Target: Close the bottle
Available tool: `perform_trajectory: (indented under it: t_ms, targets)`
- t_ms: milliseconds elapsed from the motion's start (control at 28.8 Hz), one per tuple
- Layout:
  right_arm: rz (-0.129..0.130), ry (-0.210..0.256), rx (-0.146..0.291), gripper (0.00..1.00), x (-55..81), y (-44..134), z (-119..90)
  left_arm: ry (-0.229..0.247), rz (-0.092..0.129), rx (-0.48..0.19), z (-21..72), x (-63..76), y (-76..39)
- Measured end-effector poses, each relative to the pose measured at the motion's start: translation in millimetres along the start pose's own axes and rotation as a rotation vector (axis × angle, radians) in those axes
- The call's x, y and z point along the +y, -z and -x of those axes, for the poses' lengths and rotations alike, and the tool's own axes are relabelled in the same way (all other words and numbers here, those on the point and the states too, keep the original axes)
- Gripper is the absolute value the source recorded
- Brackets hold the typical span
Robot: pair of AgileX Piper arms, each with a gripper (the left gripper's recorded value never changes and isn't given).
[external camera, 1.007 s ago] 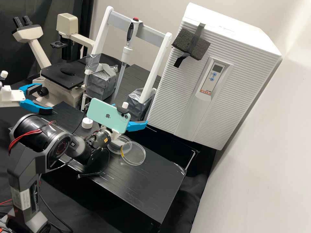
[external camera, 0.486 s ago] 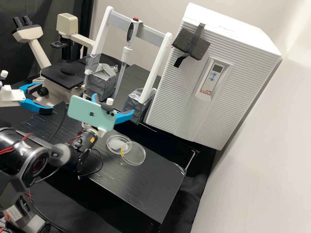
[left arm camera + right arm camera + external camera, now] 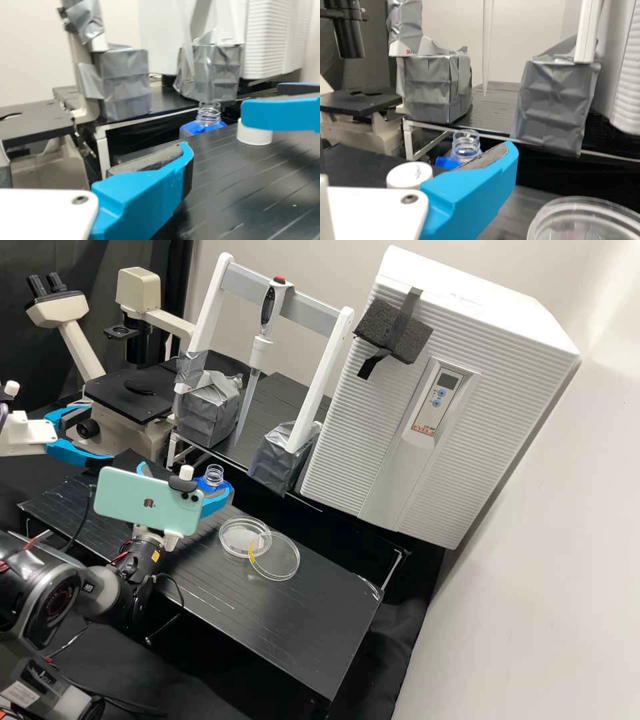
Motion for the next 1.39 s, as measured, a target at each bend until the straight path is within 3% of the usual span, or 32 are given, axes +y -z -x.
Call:
perform_trajectory:
  t_ms: [104, 486, 521, 625, 694, 798, 1146, 1389]
  targets:
    - [-0.001, 0.018, -0.015, 1.00, -4.3, -3.3, 4.7, 0.000, -0.016, -0.019, -1.4, 1.5, -0.6]
    - [0.014, 0.063, -0.023, 1.00, -12.5, -6.5, 10.1, -0.002, -0.018, -0.018, -1.6, 2.2, 0.3]
    - [0.018, 0.065, -0.021, 0.00, -13.1, -6.5, 9.8, -0.002, -0.018, -0.018, -1.6, 2.2, 0.3]
    - [0.044, 0.089, -0.016, 0.00, -17.9, -6.6, 8.1, -0.002, -0.018, -0.018, -1.6, 2.2, 0.3]
    - [0.081, 0.103, -0.008, 0.00, -20.9, -5.9, 6.1, -0.002, -0.018, -0.018, -1.6, 2.2, 0.3]
    - [0.102, 0.106, 0.001, 0.00, -21.9, -5.4, 0.8, -0.002, -0.018, -0.018, -1.6, 2.2, 0.3]
    - [0.113, 0.088, -0.005, 0.00, -19.9, -8.5, -10.5, 0.008, -0.006, -0.002, 1.5, -1.1, 1.2]
    - [0.112, 0.064, -0.038, 0.00, -14.4, -16.0, -12.6, 0.005, -0.003, 0.003, 1.5, -0.9, 1.7]
